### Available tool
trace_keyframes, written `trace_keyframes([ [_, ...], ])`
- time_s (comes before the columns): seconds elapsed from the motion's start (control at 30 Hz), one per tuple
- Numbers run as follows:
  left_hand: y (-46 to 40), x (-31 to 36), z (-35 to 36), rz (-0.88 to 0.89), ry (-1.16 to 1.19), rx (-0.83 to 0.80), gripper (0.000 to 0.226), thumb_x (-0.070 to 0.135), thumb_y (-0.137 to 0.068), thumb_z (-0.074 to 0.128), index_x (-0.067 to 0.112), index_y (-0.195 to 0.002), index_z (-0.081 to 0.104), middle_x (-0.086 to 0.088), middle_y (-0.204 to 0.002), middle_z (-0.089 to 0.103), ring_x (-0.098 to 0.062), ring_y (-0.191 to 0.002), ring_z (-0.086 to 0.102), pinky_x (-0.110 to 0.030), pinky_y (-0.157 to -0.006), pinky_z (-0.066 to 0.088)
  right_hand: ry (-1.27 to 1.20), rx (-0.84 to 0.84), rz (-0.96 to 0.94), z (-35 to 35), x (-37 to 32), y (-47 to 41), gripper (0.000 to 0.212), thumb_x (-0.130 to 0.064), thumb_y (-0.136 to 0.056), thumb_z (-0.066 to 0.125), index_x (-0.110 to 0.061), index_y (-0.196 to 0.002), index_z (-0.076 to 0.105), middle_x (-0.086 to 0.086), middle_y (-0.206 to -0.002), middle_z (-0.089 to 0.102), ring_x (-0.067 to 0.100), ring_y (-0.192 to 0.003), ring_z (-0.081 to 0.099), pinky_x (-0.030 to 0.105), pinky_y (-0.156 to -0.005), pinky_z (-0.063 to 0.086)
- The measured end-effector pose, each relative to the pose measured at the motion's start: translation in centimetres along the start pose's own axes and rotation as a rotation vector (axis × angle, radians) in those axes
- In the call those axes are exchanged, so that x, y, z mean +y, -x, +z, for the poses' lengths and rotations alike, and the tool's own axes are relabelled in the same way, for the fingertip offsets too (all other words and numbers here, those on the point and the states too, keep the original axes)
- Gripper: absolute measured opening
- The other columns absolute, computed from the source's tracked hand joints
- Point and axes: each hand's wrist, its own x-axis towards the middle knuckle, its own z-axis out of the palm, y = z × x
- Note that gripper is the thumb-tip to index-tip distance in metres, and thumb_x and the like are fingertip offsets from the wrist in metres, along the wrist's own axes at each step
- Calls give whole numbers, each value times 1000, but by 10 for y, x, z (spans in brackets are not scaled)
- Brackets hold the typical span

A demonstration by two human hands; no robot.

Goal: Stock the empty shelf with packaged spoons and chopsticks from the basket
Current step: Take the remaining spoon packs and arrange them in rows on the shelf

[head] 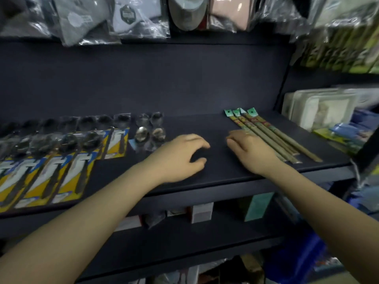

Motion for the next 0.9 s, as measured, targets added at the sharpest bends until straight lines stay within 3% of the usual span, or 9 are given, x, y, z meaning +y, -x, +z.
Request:
trace_keyframes([
  [0.13, -49, 42, 35, -36, 37, -103, 44, 34, -91, 46, 24, -133, 40, 7, -142, 38, -12, -126, 41, -32, -105, 37, 234, -119, 23, -41, 85, 16, 29, -20, -97, 42, -3, -110, 62, 17, -114, 63, 32, -107, 56, 33, -87, 39],
  [0.27, -96, 67, 61, -96, 4, -139, 46, 28, -96, 36, 23, -141, 29, 5, -153, 22, -13, -137, 28, -26, -111, 25, 308, -283, -139, -52, 116, 27, 45, -35, -98, 35, -4, -127, 50, 14, -130, 55, 29, -121, 49, 32, -100, 34],
  [0.4, -125, 75, 80, -187, 46, -197, 47, 32, -98, 29, 29, -144, 20, 5, -156, 11, -15, -142, 18, -29, -116, 18, 298, -387, -240, -47, 118, 29, 94, -73, -79, 5, -10, -145, 26, 7, -151, 34, 20, -139, 30, 30, -113, 24],
  [0.43, -130, 77, 83, -206, 40, -216, 48, 35, -98, 27, 30, -145, 18, 4, -157, 9, -15, -143, 15, -30, -117, 17, 277, -406, -253, -46, 119, 29, 93, -73, -79, 7, -10, -145, 26, 6, -151, 32, 18, -139, 28, 27, -112, 22],
  [0.5, -136, 78, 87, -239, 35, -227, 50, 42, -97, 26, 29, -145, 18, 4, -157, 6, -15, -143, 13, -29, -116, 16, 122, -386, -237, -51, 122, 27, 64, -54, -93, 24, -9, -134, 42, 6, -142, 44, 19, -131, 38, 25, -106, 29],
  [0.57, -138, 78, 87, -258, 22, -222, 54, 48, -94, 28, 29, -144, 21, 6, -157, 5, -14, -142, 16, -28, -115, 19, 17, -227, -202, -61, 133, 19, 36, -31, -98, 37, -10, -120, 57, 8, -125, 57, 22, -117, 51, 31, -97, 41],
  [0.67, -132, 78, 87, -239, 18, -232, 58, 53, -90, 34, 30, -142, 25, 7, -157, 6, -11, -141, 19, -27, -114, 22, 106, -64, -134, -66, 147, -1, 22, -21, -93, 49, -9, -103, 65, 10, -105, 62, 26, -98, 58, 34, -82, 47],
  [0.83, -119, 80, 90, -230, 47, -205, 57, 53, -89, 36, 33, -142, 24, 10, -156, 8, -9, -141, 18, -27, -114, 21, 223, -272, -42, -61, 128, -25, 25, -28, -90, 54, -3, -91, 59, 14, -95, 64, 26, -82, 58, 32, -69, 49],
  [0.9, -119, 81, 93, -237, 50, -197, 59, 53, -89, 37, 32, -142, 23, 11, -156, 8, -8, -141, 18, -27, -115, 21, 316, -336, -12, -59, 116, -30, 21, -21, -91, 55, -3, -100, 57, 14, -103, 61, 27, -83, 57, 30, -65, 44],
])
